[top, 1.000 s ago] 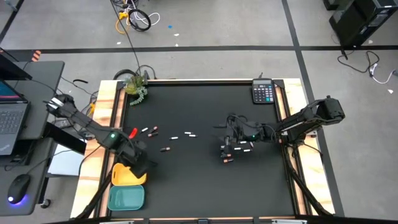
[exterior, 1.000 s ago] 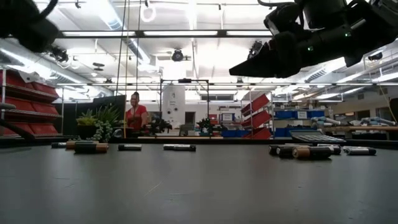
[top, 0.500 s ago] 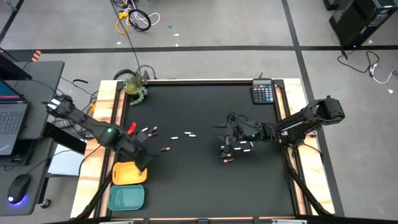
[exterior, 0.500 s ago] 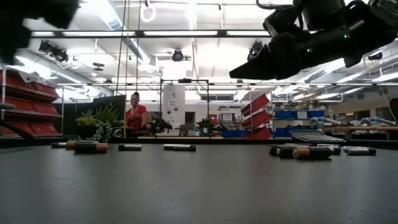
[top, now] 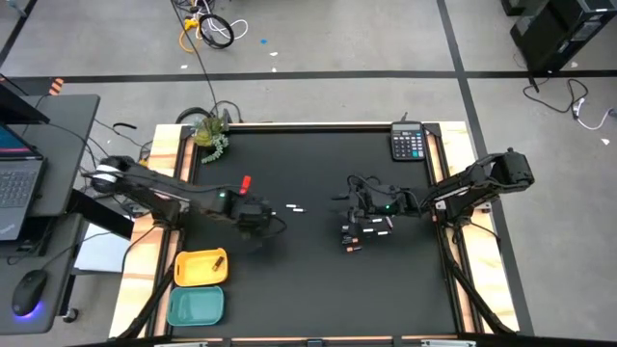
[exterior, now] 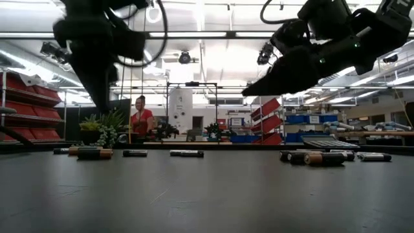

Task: Sort batteries
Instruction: Put the black battery into the yellow bin

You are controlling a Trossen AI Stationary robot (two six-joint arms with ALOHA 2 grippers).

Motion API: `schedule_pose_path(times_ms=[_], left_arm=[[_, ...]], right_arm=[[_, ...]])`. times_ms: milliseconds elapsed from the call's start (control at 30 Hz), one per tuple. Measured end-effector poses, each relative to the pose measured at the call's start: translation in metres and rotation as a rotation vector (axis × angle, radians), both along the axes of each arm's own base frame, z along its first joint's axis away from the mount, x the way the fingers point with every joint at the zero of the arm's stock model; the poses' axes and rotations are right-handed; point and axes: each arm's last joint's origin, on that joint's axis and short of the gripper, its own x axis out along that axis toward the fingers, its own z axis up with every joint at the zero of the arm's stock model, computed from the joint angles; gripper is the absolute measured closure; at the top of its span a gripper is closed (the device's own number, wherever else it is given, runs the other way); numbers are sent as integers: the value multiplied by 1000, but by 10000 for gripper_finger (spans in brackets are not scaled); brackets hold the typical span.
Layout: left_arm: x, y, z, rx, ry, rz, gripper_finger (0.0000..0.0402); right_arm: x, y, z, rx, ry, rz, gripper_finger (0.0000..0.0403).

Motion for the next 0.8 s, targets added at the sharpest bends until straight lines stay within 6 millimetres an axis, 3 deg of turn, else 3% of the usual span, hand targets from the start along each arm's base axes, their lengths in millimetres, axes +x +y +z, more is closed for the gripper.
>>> schedule_pose_path(times_ms=[133, 300, 667, 800], left_arm=[[9, 5, -14, -7, 39, -72, 218], [6, 8, -11, 6, 61, -74, 205], [7, -4, -12, 94, 40, -106, 204], [5, -10, -11, 139, 27, -123, 205]], right_arm=[[2, 3, 9, 13, -103, -35, 234], [4, 8, 19, -39, -194, -9, 234], [3, 6, 21, -114, -240, 8, 234], [-3, 7, 11, -141, -335, 26, 234]])
